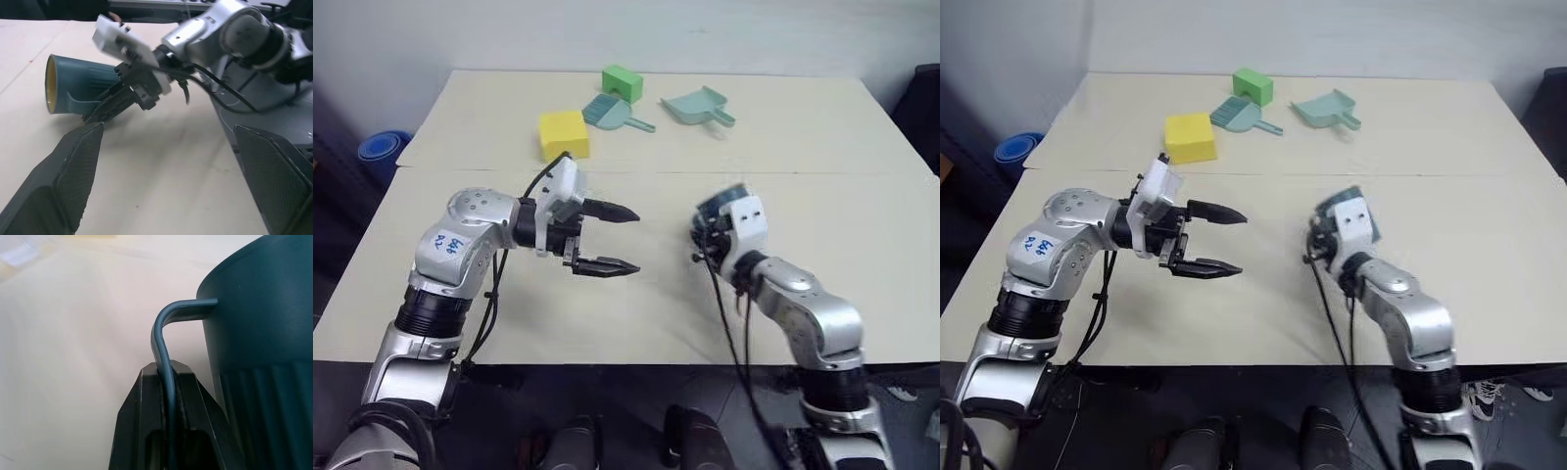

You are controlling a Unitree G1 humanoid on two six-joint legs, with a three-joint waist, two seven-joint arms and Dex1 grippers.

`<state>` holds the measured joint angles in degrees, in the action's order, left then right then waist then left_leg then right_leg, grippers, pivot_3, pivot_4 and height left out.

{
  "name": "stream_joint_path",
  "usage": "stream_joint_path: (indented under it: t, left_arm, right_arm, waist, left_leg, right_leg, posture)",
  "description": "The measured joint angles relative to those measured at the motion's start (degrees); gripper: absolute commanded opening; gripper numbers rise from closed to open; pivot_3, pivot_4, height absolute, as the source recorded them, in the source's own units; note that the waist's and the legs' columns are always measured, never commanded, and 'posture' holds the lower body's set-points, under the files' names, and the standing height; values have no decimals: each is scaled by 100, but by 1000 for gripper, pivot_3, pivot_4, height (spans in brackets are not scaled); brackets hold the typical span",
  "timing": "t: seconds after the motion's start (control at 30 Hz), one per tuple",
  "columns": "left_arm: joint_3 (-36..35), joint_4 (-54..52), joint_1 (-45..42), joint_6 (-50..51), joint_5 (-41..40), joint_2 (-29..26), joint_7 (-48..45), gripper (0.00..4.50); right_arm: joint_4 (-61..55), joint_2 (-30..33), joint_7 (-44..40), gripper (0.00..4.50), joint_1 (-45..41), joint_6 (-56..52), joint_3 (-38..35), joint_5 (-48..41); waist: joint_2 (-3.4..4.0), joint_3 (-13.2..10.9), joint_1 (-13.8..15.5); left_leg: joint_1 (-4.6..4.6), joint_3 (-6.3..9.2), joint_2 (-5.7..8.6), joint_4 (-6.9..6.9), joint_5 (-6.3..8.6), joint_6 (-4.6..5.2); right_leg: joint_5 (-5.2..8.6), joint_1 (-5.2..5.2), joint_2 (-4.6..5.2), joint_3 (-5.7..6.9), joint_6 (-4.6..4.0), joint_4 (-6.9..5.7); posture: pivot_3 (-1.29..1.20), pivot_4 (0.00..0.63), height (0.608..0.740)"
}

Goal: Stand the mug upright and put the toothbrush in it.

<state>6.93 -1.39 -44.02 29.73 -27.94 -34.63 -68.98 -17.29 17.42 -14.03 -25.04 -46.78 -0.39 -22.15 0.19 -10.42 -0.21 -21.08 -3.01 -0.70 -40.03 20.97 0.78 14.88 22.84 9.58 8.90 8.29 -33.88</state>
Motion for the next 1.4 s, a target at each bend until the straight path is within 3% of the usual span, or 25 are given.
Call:
stream_joint_path:
  t: [0.2, 0.37, 0.47, 0.63, 0.87, 1.07, 1.27, 1.37, 1.4]
  left_arm:
    - [-568, -216, 269, 456, -196, -225, 430, 4500]
    - [-917, -627, 298, 867, -359, -603, 676, 4500]
    - [-917, -691, 298, 943, -360, -710, 704, 4500]
    - [-911, -691, 297, 1005, -360, -767, 705, 4500]
    - [-800, -656, 294, 978, -346, -687, 677, 4500]
    - [-565, -349, 192, 723, -252, -493, 528, 4500]
    - [-506, -21, 181, 494, -105, -362, 510, 4500]
    - [-475, -37, 247, 458, -28, -351, 623, 4500]
    - [-482, -61, 332, 460, 52, -419, 751, 4500]
  right_arm:
    - [678, -708, -853, 47, -385, 1549, 9, -191]
    - [2725, -1628, -1530, 47, -759, 3376, 33, -84]
    - [3523, -1950, -1790, 47, -783, 3935, 55, -30]
    - [3757, -2029, -1925, 47, -782, 4284, 46, 16]
    - [2856, -1717, -1961, 2082, 0, 3770, 44, -44]
    - [1556, -1183, -1748, 4092, 708, 3203, 280, 164]
    - [636, -557, -1595, 4092, 1090, 2546, 432, 329]
    - [-133, 22, -1588, 4092, 1399, 2009, 390, 251]
    - [-542, 338, -1629, 4277, 1600, 1716, 253, 137]
  waist:
    - [2, -2, -30]
    - [3, -2, -62]
    - [11, -7, -139]
    - [13, -8, -176]
    - [14, -8, -136]
    - [15, -9, -137]
    - [15, -9, -126]
    - [15, -9, -92]
    - [15, -9, -73]
  left_leg:
    - [0, 4, -1, 1, 1, -1]
    - [1, 10, 1, 0, 0, -4]
    - [2, 13, 1, 4, 0, -6]
    - [5, 15, -3, 5, -1, -11]
    - [1, 17, -1, 1, 0, -12]
    - [3, 12, -2, 2, 1, -14]
    - [3, 9, -2, 1, 1, -13]
    - [0, 11, -1, 1, 3, -11]
    - [-1, 10, -1, 2, 4, -10]
  right_leg:
    - [0, 1, 0, 1, 0, 0]
    - [0, -1, -1, 0, 0, -4]
    - [0, 0, -2, 1, 0, -5]
    - [0, 0, -5, 1, 0, -7]
    - [0, -1, -4, -2, 0, -8]
    - [0, -1, -5, -3, 0, -8]
    - [0, 0, -5, -5, 0, -7]
    - [0, 0, -4, -4, 0, -4]
    - [0, 0, -4, -5, 0, -1]
  posture:
    - [0, 150, 740]
    - [0, 150, 740]
    - [0, 150, 740]
    - [0, 150, 740]
    - [0, 150, 740]
    - [0, 150, 740]
    - [0, 150, 740]
    - [0, 150, 740]
    - [0, 150, 740]
